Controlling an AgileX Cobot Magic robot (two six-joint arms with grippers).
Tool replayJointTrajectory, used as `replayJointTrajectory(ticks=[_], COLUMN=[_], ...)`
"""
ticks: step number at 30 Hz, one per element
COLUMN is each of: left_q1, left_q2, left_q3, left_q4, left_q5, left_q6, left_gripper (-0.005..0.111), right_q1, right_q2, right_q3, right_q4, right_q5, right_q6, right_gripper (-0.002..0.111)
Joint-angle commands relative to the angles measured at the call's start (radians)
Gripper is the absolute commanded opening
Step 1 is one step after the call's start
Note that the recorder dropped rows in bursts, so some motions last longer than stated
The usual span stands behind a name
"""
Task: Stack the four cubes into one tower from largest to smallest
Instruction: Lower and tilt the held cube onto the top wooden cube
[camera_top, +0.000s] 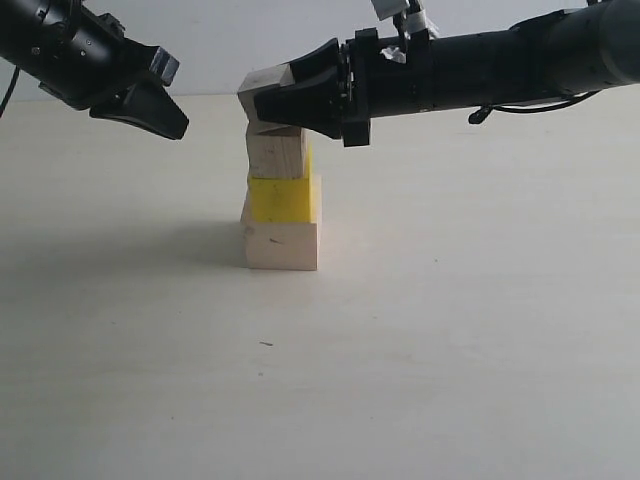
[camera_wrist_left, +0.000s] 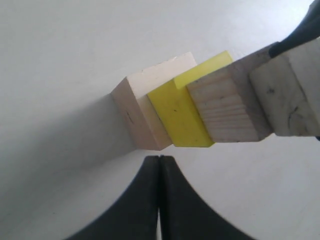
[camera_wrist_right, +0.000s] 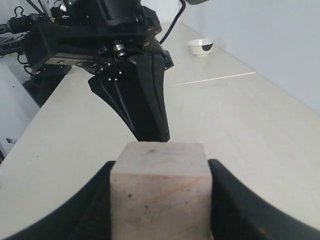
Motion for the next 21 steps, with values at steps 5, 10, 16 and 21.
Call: replayJointTrajectory(ticks=[5, 10, 16, 21], left_q1=[0.002, 0.002, 0.002, 0.002], left_q2=[-0.008, -0.008, -0.008, -0.008], left_q3=[0.002, 0.002, 0.002, 0.002], left_q4=[-0.009, -0.009, -0.009, -0.007], left_q5=[0.004, 0.004, 0.004, 0.004], left_q6=[0.009, 0.009, 0.009, 0.009], left_gripper=[0.0, 0.0, 0.0, 0.0], right_q1=[-0.004, -0.004, -0.004, -0.004], right_q2=[0.009, 0.009, 0.009, -0.004], right_q3=[0.0, 0.0, 0.0, 0.0], right_q4=[-0.054, -0.052, -0.049, -0.05], right_q5=[-0.041, -0.05, -0.05, -0.05], right_q6=[-0.011, -0.007, -0.007, -0.007], right_gripper=[0.055, 0.062, 0.061, 0.061])
